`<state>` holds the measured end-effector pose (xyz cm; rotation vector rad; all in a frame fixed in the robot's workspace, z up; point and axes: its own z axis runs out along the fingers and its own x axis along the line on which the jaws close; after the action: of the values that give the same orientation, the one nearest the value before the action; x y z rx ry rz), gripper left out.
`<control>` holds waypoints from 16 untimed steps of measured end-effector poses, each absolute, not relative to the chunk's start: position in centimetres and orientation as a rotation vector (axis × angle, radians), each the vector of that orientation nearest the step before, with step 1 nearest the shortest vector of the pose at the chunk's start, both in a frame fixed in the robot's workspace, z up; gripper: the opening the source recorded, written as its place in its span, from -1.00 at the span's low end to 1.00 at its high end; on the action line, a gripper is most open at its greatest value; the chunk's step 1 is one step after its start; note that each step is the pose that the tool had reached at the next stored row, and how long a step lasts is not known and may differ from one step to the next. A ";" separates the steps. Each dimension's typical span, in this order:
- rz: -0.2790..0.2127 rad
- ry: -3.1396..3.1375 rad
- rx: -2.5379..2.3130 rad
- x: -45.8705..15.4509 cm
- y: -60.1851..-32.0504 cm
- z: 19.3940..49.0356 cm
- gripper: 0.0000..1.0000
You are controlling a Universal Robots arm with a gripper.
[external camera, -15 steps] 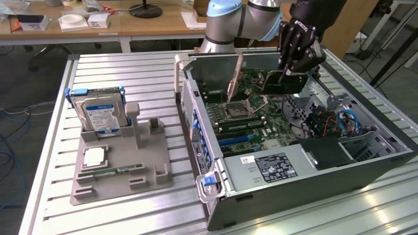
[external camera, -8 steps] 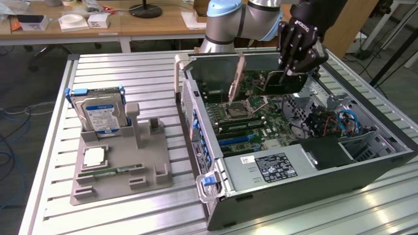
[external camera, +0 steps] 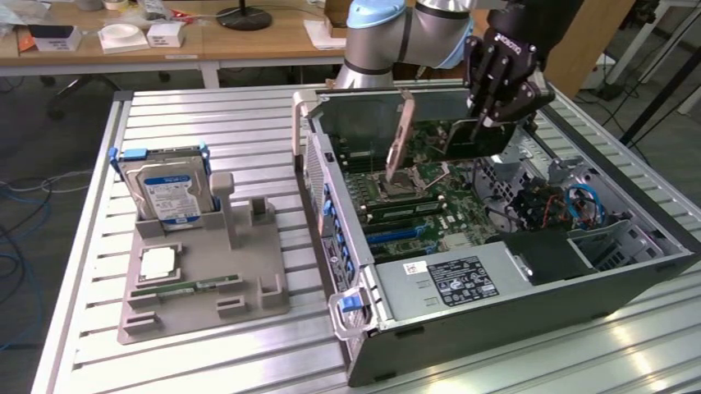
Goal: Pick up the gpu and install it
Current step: 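Insert the gpu into the slot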
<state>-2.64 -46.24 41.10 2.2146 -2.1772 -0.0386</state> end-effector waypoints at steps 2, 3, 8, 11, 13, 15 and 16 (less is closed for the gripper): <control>-0.038 -2.158 2.233 -2.6 -46.2 41.1 -0.47; -0.038 -2.148 2.242 -2.6 -46.2 41.1 -0.47; -0.037 -2.117 2.272 -2.6 -46.2 41.1 -0.47; -0.037 -2.115 2.273 -2.6 -46.2 41.1 -0.47; -0.037 -2.115 2.273 -2.6 -46.2 41.1 -0.47; -0.037 -2.115 2.273 -2.6 -46.2 41.0 -0.47; -0.037 -2.115 2.273 -2.6 -46.2 41.0 -0.47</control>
<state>-2.57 -46.23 41.02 2.2728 -2.1155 -0.0370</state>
